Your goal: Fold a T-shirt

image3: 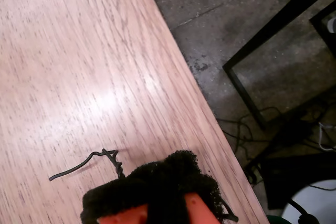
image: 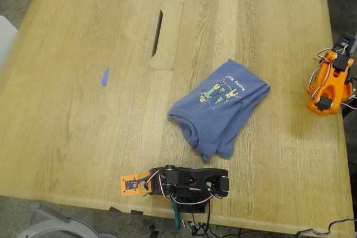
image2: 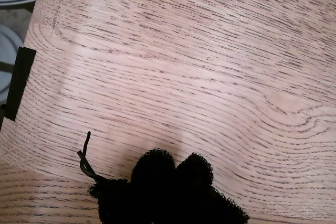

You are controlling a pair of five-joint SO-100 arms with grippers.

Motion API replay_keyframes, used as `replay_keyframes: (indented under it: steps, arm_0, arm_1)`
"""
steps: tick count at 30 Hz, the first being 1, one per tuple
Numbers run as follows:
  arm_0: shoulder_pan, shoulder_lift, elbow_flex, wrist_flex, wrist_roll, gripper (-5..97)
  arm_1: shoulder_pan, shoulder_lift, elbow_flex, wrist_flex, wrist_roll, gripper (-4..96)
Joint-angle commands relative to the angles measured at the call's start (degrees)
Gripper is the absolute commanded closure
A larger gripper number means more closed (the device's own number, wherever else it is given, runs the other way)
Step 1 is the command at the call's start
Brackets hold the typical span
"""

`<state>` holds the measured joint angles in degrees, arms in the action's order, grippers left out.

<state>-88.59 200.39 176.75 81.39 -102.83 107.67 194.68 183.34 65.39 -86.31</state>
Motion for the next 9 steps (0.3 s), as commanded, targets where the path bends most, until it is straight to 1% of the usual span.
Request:
replay_keyframes:
  steps: [1, 5, 7, 9]
  arm_0:
    - [0.0, 6.3, -1.1, 0.4, -1.1, 92]
    - [0.4, 6.3, -1.1, 0.4, -1.1, 92]
    - [0.4, 6.3, -1.1, 0.4, -1.1, 92]
    - [0.4, 6.3, -1.1, 0.4, -1.1, 92]
  arm_1:
    - [1.1, 0.4, 3.9, 1.8, -1.1, 90.6]
    - [1.4, 0.4, 3.9, 4.9, -3.9, 90.8]
    - [1.9, 0.4, 3.9, 5.8, -1.4, 91.1]
    - [2.5, 0.4, 3.9, 5.9, -1.0, 91.1]
